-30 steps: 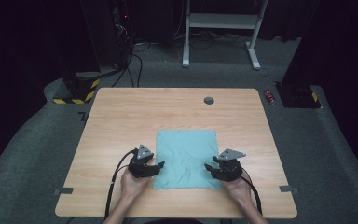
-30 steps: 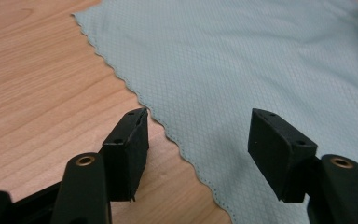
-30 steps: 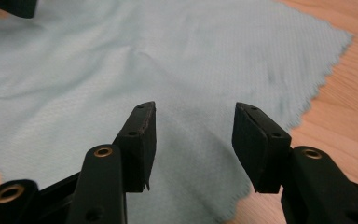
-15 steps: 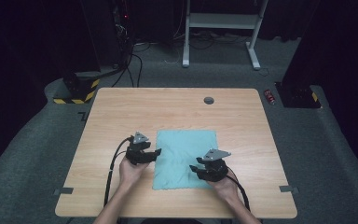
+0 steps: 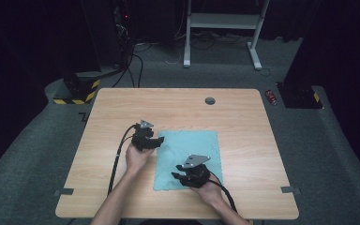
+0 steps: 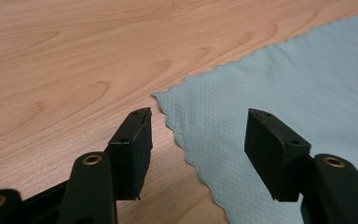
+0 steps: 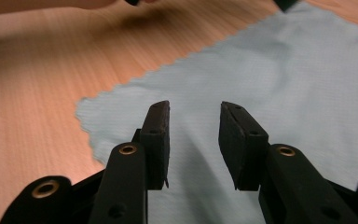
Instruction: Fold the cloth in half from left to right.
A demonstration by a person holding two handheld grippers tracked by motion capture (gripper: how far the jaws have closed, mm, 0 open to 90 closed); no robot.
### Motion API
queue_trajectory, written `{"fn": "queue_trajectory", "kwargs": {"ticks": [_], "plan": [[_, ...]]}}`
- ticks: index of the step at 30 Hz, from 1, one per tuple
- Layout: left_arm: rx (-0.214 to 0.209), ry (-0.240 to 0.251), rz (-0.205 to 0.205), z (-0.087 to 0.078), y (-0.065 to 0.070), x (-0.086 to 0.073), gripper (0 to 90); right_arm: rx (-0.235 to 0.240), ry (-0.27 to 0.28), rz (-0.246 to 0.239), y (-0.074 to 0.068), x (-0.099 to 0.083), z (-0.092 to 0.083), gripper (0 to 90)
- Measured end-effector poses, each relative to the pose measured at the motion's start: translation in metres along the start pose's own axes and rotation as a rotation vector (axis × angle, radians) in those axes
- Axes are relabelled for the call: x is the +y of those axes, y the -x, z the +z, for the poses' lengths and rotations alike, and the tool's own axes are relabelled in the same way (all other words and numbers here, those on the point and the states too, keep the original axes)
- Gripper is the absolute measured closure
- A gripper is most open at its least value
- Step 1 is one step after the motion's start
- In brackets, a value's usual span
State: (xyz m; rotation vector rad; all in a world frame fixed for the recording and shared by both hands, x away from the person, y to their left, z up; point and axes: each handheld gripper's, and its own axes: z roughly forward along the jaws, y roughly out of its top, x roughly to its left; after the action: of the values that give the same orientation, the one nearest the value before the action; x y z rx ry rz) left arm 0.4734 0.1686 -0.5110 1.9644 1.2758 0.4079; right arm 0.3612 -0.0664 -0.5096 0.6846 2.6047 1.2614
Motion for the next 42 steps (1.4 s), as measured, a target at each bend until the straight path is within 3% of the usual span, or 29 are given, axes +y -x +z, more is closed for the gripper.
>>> {"fn": "queue_trajectory", "kwargs": {"ticks": [3, 5, 9, 19, 23, 28, 32, 37, 42], "plan": [[0.009, -0.036, -0.005, 0.007, -0.003, 0.004, 42.0, 0.03, 0.002, -0.016, -0.01, 0.003, 0.008, 64.2], [0.017, -0.014, 0.003, 0.008, -0.002, 0.009, 42.4, 0.048, -0.004, -0.029, -0.017, 0.005, 0.013, 64.4], [0.037, -0.028, 0.02, 0.014, 0.0, 0.018, 42.7, 0.084, -0.01, -0.049, -0.031, 0.008, 0.021, 65.0], [0.066, -0.038, -0.012, 0.022, -0.01, 0.015, 43.5, 0.132, -0.04, -0.109, -0.056, 0.014, 0.04, 65.6], [0.07, -0.026, -0.007, 0.024, -0.011, 0.015, 43.5, 0.119, -0.059, -0.118, -0.06, 0.013, 0.044, 67.5], [0.083, -0.054, 0.026, 0.029, -0.008, 0.021, 43.5, 0.079, -0.062, -0.146, -0.064, 0.013, 0.044, 74.7], [0.102, -0.049, 0.049, 0.032, -0.002, 0.022, 47.1, 0.054, -0.066, -0.172, -0.066, 0.013, 0.044, 80.0], [0.111, -0.047, 0.04, 0.031, -0.005, 0.022, 59.5, 0.033, -0.072, -0.178, -0.067, 0.013, 0.043, 87.9], [0.103, -0.049, 0.041, 0.03, -0.009, 0.023, 72.8, 0.029, -0.072, -0.177, -0.067, 0.013, 0.043, 89.1]]}}
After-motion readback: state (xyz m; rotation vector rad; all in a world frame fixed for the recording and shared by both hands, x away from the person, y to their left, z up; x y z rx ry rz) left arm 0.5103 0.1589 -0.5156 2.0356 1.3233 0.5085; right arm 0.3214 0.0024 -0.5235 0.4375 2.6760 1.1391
